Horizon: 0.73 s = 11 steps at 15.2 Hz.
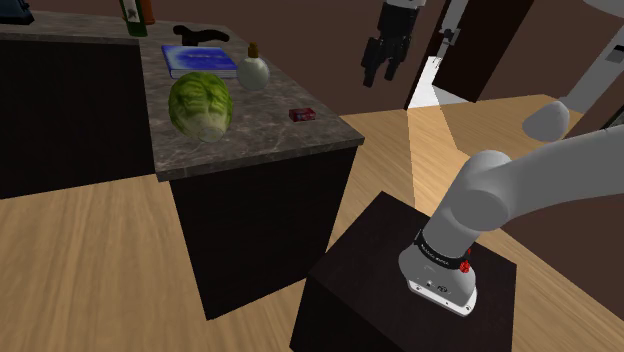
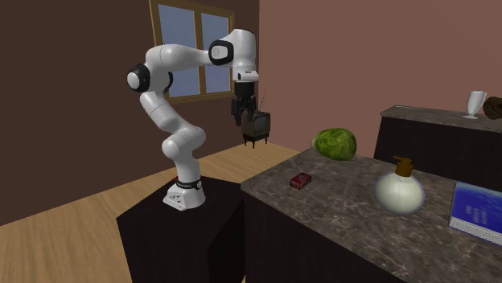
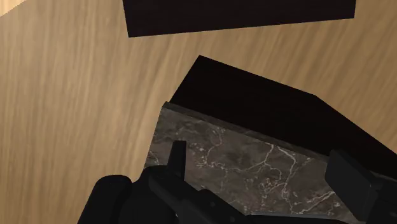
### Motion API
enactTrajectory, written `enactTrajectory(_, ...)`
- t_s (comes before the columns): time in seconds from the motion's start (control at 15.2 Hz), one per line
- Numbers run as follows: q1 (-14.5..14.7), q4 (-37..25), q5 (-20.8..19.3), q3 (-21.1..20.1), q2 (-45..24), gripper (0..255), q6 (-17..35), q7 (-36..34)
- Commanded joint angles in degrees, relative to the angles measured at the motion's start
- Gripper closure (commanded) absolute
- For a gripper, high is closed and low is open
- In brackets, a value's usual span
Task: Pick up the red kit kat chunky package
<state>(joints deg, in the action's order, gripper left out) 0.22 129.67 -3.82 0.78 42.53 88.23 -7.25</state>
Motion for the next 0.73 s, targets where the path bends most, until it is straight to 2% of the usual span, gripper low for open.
enactTrajectory(0.0,0.0,0.0,0.0,0.0,0.0,0,0.0,0.0)
enactTrajectory(0.33,2.0,-0.2,-2.2,5.6,-7.6,0,7.3,12.1)
enactTrajectory(0.66,4.2,-2.9,-2.5,10.3,-17.1,0,13.8,24.2)
